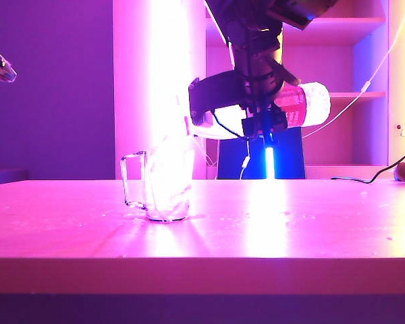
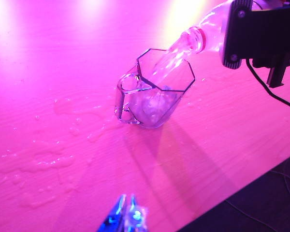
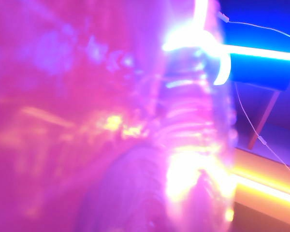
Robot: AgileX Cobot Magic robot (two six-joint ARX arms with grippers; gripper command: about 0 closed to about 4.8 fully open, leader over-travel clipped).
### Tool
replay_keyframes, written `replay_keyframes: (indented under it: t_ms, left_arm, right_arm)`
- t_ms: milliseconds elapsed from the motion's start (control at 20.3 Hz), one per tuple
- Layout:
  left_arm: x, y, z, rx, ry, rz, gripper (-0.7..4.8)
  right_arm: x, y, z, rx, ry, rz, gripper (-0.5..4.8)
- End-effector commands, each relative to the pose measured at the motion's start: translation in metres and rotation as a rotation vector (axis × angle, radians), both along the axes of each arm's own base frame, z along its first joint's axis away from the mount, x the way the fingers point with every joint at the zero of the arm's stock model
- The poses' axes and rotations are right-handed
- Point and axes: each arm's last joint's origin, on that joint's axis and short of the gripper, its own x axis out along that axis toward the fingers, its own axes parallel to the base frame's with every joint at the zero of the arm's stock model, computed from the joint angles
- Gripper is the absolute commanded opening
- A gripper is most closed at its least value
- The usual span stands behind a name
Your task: Pick up the mineral water bottle on the table and pour water into the mug until it's half full.
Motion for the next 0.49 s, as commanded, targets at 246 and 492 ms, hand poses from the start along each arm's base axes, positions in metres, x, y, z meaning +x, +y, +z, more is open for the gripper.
replay_keyframes:
  t_ms: [246,492]
  left_arm:
    - [-0.0001,-0.0001,0.0020,0.000,-0.007,-0.002,-0.05]
    - [-0.0001,-0.0001,0.0020,0.000,-0.007,-0.002,-0.05]
  right_arm:
    - [-0.0008,0.0009,0.0124,0.025,-0.058,-0.025,2.56]
    - [-0.0012,0.0010,0.0109,0.088,-0.055,-0.028,2.56]
